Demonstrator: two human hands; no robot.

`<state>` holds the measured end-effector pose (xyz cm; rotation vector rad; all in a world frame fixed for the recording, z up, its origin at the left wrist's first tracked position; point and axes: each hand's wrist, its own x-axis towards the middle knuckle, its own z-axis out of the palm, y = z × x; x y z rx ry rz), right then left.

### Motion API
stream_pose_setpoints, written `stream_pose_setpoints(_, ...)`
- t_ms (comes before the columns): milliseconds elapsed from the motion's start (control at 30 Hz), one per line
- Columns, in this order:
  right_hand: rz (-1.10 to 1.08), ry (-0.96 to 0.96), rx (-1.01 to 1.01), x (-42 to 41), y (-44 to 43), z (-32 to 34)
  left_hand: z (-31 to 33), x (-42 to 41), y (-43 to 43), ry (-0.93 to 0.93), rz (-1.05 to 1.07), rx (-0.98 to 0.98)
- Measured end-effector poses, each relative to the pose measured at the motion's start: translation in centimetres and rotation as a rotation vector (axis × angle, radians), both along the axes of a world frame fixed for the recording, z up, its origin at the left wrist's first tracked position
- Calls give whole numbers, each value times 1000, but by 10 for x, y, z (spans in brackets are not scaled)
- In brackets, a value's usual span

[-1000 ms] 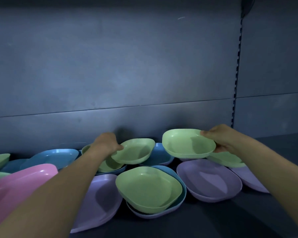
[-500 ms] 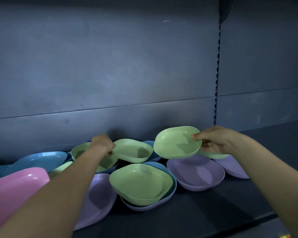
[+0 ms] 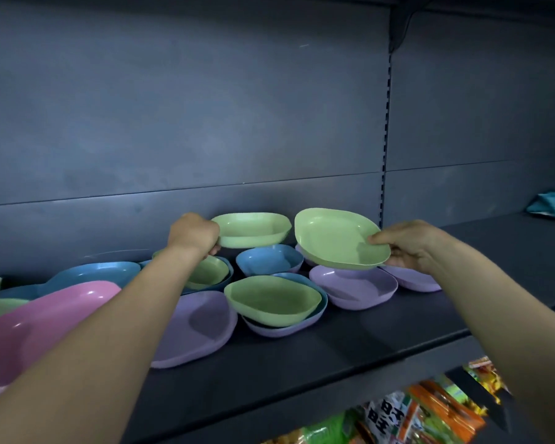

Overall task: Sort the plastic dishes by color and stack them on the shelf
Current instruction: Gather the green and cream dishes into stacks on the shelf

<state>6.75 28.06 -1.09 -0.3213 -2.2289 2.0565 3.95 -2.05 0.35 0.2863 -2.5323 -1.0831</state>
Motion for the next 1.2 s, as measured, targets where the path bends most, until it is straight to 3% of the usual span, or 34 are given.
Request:
stream_pose_setpoints(300,26,13,78,39,-4,1,-4,74,7,70,7,42)
stream_pose_setpoints(567,111,10,111,60,15,2,-32,143,36,113,161,-10)
stream_pose_setpoints(833,242,13,-8,87,26,-9,-76,213,76,160,216,103)
stream_pose_setpoints(933,344,2,-18,102,11,-12,-85,230,92,139,162,234)
stream_pose_setpoints(1100,443,-22,-42,120,-14,-28,-98,246,110,84,28,745)
stream_pose_setpoints(1200,411,-6,-13,126,-21,-39,-102,255,113,107,-41,931)
